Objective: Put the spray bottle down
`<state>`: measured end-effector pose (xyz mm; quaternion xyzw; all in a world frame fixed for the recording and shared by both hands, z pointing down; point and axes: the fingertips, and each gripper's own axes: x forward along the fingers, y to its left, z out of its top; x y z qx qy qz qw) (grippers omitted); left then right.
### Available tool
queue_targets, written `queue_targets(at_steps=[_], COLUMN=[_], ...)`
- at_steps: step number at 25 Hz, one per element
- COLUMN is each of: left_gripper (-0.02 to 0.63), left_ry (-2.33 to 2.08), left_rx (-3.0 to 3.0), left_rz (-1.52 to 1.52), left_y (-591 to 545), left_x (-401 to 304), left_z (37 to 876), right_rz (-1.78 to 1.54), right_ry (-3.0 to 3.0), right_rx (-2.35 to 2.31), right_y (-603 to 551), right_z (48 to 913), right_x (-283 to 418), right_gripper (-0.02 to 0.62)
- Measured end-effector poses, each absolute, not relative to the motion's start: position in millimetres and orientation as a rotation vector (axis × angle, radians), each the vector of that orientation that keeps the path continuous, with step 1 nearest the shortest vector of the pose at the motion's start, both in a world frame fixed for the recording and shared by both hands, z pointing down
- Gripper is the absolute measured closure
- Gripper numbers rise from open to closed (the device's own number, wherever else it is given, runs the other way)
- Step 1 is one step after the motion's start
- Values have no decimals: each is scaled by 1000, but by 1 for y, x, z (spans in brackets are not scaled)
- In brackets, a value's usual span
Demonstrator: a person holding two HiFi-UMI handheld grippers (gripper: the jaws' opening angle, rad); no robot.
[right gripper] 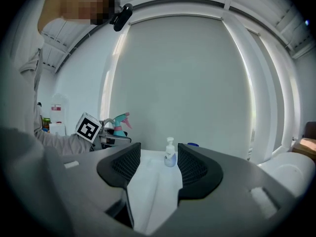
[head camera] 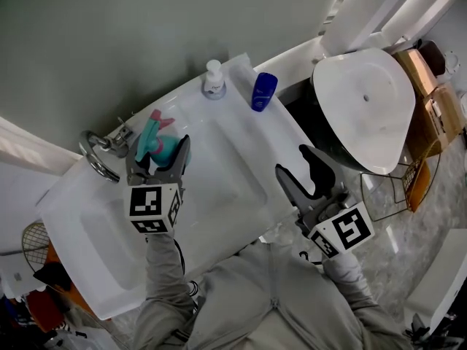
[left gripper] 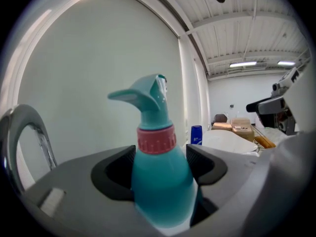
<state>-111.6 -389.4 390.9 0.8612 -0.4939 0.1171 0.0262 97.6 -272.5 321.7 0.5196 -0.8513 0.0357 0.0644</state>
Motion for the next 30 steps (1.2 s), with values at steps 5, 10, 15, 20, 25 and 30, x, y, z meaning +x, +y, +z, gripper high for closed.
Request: queue_targets(at_steps=[5, 10, 15, 20, 25, 30], left_gripper=[233, 233, 233, 233, 233, 233], left_ry=[-1545, -1570, -1584, -1591, -1614, -1636], left_rx=[2659, 2652, 2645, 2628, 2604, 2598], left_rz=[374, 396, 406, 401, 401, 441], left_y=[-410, -428, -445, -458, -474, -488], left_x=[-116, -120, -123, -127, -132, -135], left_z=[400, 409, 417, 429, 443, 455], right_rz=[119, 126, 141, 151, 151, 163], right_ry=[-2531, -2504, -2478, -2455, -2442, -2429], right_rx=[1595, 1614, 1619, 1614, 1602, 1591], right_y=[-278, -282, -290, -296, -302, -307], right_z=[327, 329, 333, 337, 341, 346], right_x=[102, 104, 105, 103, 99, 95], right_gripper=[379, 379, 379, 379, 379, 379])
